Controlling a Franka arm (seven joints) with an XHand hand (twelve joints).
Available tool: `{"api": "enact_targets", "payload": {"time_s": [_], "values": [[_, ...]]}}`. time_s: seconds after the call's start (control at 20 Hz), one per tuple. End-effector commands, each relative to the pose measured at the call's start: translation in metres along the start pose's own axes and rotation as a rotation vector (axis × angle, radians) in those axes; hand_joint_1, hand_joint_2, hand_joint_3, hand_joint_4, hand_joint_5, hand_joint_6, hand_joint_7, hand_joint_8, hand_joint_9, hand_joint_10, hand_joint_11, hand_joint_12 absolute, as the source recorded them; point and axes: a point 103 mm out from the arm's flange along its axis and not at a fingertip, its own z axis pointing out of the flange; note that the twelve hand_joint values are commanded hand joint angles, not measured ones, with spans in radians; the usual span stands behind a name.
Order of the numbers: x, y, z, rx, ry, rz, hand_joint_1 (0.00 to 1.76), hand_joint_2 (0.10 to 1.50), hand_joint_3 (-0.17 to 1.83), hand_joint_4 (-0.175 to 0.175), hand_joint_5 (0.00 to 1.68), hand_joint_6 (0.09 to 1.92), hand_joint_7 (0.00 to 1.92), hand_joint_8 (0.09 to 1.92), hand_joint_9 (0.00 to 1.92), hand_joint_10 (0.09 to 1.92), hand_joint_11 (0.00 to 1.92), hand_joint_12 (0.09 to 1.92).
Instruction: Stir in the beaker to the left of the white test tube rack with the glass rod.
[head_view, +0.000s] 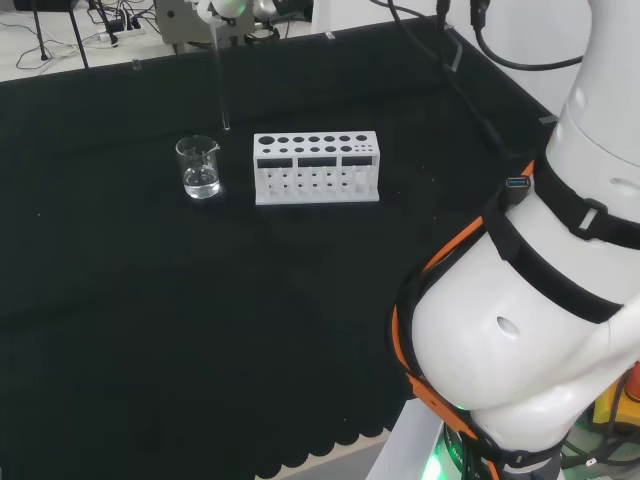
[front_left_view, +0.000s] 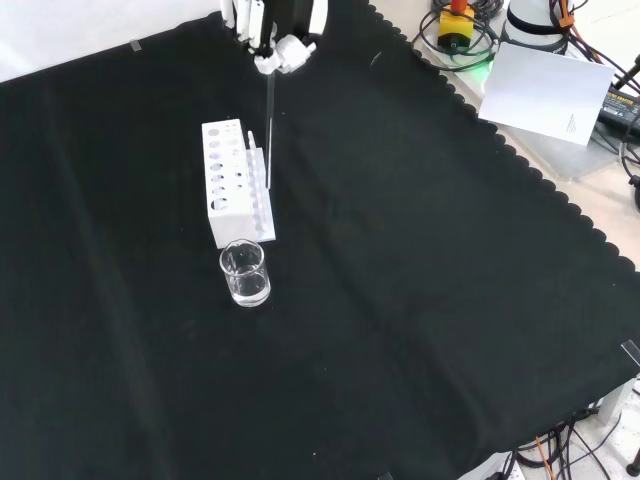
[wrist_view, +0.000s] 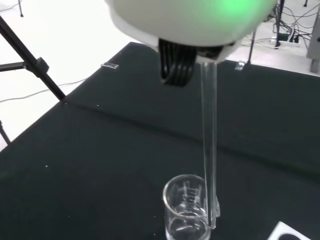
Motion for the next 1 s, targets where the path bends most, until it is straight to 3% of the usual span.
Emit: {"api": "enact_targets", "payload": {"time_s": [0.05,0.55,1.0], "values": [[0.017,0.027,0.009,0.005,0.029,-0.063,1.33,0.54,0.91,-0.175,1.29,0.5,1.27,1.07,1.74,0.68,1.49,0.98],[0.02,0.054,0.031,0.009,0.054,-0.147,1.33,0.54,0.91,-0.175,1.29,0.49,1.28,1.07,1.75,0.67,1.49,0.98],[0.014,0.08,0.041,0.003,0.062,-0.176,1.33,0.53,0.91,-0.175,1.29,0.49,1.28,1.06,1.75,0.67,1.49,0.98]]}}
